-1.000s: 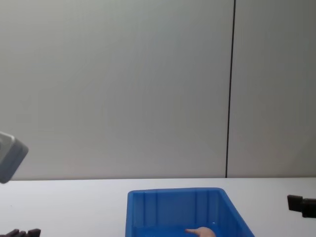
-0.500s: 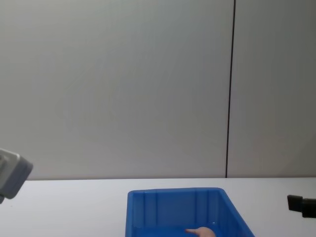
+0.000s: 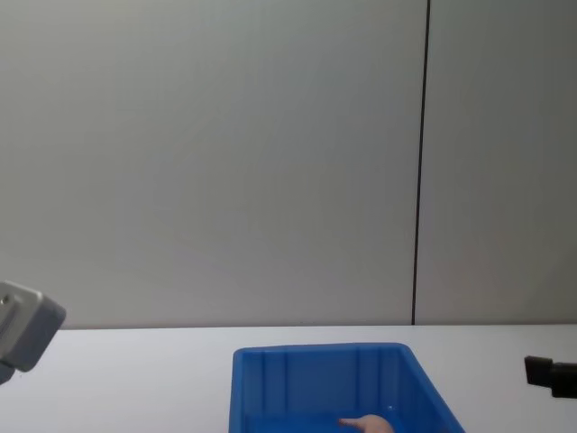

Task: Pick up the two dolls from the table and place them into the box.

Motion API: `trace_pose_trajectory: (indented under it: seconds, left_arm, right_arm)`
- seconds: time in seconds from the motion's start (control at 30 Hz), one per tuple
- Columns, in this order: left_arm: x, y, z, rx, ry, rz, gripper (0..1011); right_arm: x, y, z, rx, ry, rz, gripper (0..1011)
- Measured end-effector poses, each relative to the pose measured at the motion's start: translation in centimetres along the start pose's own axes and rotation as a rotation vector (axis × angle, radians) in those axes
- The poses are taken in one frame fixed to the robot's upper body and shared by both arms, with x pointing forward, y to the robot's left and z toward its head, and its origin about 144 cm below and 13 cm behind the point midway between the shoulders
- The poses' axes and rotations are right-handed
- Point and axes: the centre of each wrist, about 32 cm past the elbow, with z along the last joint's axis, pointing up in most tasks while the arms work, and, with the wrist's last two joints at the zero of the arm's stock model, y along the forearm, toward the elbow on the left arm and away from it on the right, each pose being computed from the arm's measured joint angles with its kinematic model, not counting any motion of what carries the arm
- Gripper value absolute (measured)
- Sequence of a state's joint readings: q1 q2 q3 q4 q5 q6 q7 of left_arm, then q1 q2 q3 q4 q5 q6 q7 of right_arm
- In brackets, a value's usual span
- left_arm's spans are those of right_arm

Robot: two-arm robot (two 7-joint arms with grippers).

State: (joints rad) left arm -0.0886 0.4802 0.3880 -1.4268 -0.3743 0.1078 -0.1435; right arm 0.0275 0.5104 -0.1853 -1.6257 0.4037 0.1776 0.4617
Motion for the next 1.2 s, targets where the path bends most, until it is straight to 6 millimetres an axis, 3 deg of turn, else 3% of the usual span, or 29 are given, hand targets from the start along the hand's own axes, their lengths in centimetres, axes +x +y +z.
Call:
trace_pose_trajectory:
  seconds: [0.37, 0.63, 1.1, 1.2]
  left_arm:
    - [0.3, 0.1, 1.2, -0.038, -0.023, 0.005, 479]
    - [0.1, -0.2, 3.9, -0.125, -0.065, -0.001, 421]
    - [-3.1, -2.3, 8.4, -0.269, -0.104, -0.094, 333]
    - [-3.8, -2.7, 8.9, -0.285, -0.104, -0.113, 443]
  right_arm:
    - [0.0, 0.0, 0.0, 0.0, 0.0, 0.0, 1001]
    - [0.0, 0.0, 0.0, 0.0, 0.0, 0.0, 1001]
    - [0.0, 0.0, 0.0, 0.0, 0.0, 0.0, 1001]
    - [0.0, 0.0, 0.0, 0.0, 0.0, 0.0, 1001]
